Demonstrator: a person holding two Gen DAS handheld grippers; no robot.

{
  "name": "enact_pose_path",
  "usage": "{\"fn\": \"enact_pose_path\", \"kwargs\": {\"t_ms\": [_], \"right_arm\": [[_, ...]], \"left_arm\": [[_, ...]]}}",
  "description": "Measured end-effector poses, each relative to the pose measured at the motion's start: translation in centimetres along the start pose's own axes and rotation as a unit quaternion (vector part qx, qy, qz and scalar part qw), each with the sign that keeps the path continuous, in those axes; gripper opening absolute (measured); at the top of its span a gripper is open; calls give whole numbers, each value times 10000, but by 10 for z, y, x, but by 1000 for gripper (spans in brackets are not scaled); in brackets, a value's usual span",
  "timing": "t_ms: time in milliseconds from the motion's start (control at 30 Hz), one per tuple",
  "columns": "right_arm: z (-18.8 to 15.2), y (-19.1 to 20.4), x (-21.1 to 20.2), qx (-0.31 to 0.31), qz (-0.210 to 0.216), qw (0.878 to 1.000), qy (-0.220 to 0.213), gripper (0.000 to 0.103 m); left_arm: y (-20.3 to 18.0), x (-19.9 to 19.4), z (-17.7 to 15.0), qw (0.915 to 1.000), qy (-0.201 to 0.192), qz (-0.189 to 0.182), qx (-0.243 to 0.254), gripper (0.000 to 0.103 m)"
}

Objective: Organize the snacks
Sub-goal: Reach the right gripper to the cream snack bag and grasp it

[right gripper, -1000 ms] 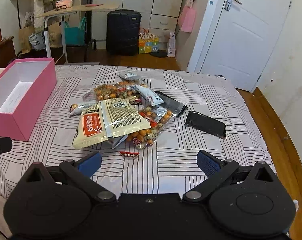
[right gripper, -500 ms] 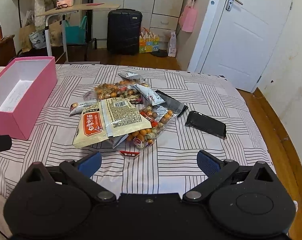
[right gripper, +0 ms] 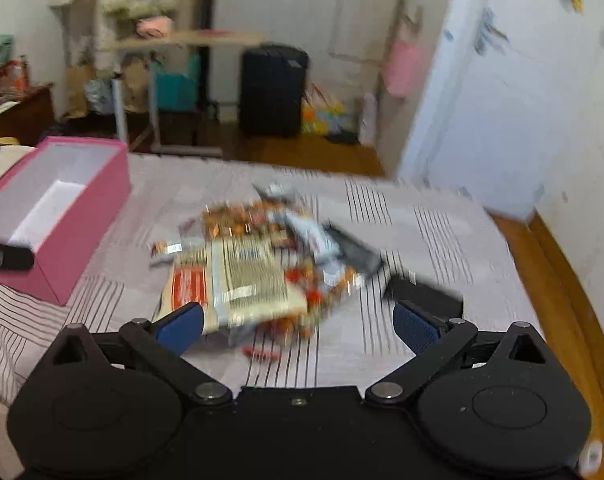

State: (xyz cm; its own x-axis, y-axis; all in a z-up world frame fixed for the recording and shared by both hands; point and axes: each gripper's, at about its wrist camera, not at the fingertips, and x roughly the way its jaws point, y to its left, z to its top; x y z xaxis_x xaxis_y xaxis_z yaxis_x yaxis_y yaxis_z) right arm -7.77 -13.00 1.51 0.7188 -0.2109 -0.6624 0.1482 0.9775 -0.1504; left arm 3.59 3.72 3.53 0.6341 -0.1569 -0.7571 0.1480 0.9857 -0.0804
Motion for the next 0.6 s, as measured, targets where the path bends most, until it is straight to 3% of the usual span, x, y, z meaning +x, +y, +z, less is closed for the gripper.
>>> {"fn": "enact_pose_path", "kwargs": {"t_ms": [67,167,300,333,400,533,600], "right_arm": [[6,-6,5,-254,205,9987,-395,102],[18,-11,27,-456,393,9976,-351,98],[31,-22,66,-390,1115,9929,-155,92],[32,-23,76,-428,1307,9905,-74,86],[31,-21,97,-461,1570,9863,184,84],[26,-19,130,-401,1745,9826,495,81],[25,-21,144,-263,1754,9821,643,81]], "left_arm": [[3,11,15,9992,-99,-365,-147,103],[-2,32,30,9973,-254,-676,-122,103],[-15,80,47,9956,265,-884,-165,101],[-16,93,48,9949,367,-909,-233,99],[-21,118,47,9943,542,-868,-299,93],[-30,160,36,9921,843,-875,-313,80],[-31,174,28,9889,1030,-988,-412,78]]}}
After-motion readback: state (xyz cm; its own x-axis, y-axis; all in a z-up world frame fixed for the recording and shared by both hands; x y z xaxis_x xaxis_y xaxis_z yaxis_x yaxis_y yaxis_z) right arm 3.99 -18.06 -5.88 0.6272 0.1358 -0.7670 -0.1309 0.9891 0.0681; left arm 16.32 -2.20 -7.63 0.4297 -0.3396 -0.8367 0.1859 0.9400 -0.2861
